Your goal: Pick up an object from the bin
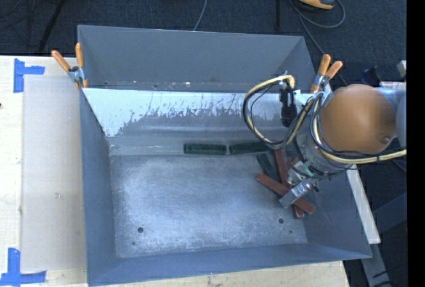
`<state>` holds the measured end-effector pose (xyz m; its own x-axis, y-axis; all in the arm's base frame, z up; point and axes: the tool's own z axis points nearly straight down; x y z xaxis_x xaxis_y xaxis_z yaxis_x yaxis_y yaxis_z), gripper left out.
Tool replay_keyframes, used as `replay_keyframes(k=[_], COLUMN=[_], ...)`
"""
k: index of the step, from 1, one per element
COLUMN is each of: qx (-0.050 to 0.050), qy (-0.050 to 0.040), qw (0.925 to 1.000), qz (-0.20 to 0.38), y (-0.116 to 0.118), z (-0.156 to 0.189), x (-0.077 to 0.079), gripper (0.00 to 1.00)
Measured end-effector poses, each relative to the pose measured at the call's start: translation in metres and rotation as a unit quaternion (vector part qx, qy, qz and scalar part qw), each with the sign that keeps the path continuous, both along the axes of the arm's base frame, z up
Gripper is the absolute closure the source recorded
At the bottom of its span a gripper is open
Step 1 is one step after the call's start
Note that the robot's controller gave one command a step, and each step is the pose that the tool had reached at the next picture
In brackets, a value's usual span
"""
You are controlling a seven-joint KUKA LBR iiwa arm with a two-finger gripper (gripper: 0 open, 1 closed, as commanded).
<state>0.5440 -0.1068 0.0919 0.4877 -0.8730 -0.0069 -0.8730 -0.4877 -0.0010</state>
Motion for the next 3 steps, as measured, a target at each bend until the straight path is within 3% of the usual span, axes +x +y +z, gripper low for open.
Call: replay_keyframes(k=[1,2,3], qx=[-0.003,-0.002,-0.002], qy=[-0.0038,0.003,0.0016], qw=[0.9999,0.9936,0.9934], qz=[0.012,-0.113,-0.115], y=[-0.009,-0.007,-0.007], z=[0.124,0.058,0.059], x=[-0.004,-0.009,-0.008], gripper=[1.0,1.0,0.0])
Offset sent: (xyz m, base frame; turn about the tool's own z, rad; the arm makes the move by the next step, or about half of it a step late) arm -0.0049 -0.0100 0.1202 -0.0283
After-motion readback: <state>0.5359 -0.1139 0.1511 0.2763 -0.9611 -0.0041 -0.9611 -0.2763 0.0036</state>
